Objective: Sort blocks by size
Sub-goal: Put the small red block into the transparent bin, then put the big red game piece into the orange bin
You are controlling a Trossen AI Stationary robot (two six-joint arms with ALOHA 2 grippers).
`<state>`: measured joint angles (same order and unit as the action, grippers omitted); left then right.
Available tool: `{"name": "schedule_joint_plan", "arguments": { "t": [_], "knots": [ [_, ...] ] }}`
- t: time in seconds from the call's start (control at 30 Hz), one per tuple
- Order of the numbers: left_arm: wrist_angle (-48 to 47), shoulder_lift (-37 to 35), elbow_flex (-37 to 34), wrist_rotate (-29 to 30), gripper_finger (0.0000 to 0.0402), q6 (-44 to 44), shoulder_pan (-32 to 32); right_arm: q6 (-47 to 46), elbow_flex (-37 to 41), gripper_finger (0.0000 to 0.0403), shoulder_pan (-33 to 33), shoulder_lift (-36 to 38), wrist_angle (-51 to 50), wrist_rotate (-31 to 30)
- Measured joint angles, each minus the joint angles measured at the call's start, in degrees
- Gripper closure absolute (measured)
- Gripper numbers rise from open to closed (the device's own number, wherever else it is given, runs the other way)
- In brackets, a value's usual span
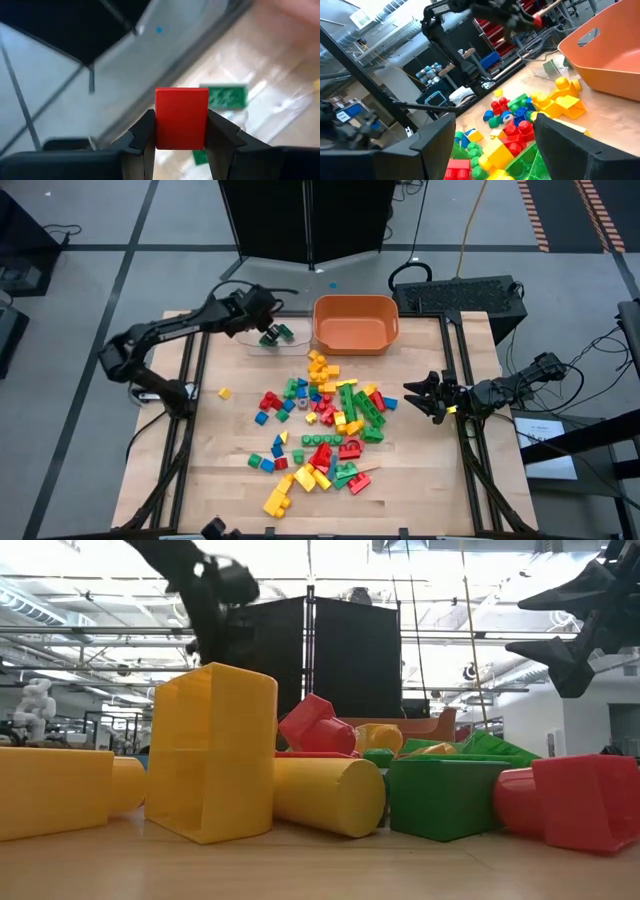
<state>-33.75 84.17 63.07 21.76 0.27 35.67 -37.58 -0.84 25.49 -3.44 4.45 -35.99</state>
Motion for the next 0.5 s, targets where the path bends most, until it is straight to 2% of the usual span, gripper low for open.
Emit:
{"name": "schedule_joint_plan", "arguments": {
  "t": [0.1, 0.2, 0.23, 0.37, 0.5],
  "knots": [
    [0.0, 2.2, -1.0, -3.4, 0.0282, 0.0, 2.2, -0.6, 0.0, 0.0142, 0.0, 0.0, 0.0, 0.0],
    [0.6, 3.7, -1.1, -3.5, 0.0279, 0.1, 2.7, -0.8, 0.0, 0.0142, 0.0, 0.0, 0.0, 0.0],
    [1.2, 4.0, -1.1, -3.5, 0.0268, 0.7, 2.7, -0.8, 0.0, 0.0142, 0.0, 0.0, 0.0, 0.0],
    [1.6, 4.1, -1.1, -4.3, 0.0178, 4.8, 2.8, -0.8, 0.0, 0.0142, 0.0, 0.0, 0.1, 0.0],
    [-1.8, 4.1, -0.3, -4.6, 0.0102, 4.6, 2.3, -0.8, 0.0, 0.0142, 0.0, 0.0, 0.1, 0.0]
  ]
}}
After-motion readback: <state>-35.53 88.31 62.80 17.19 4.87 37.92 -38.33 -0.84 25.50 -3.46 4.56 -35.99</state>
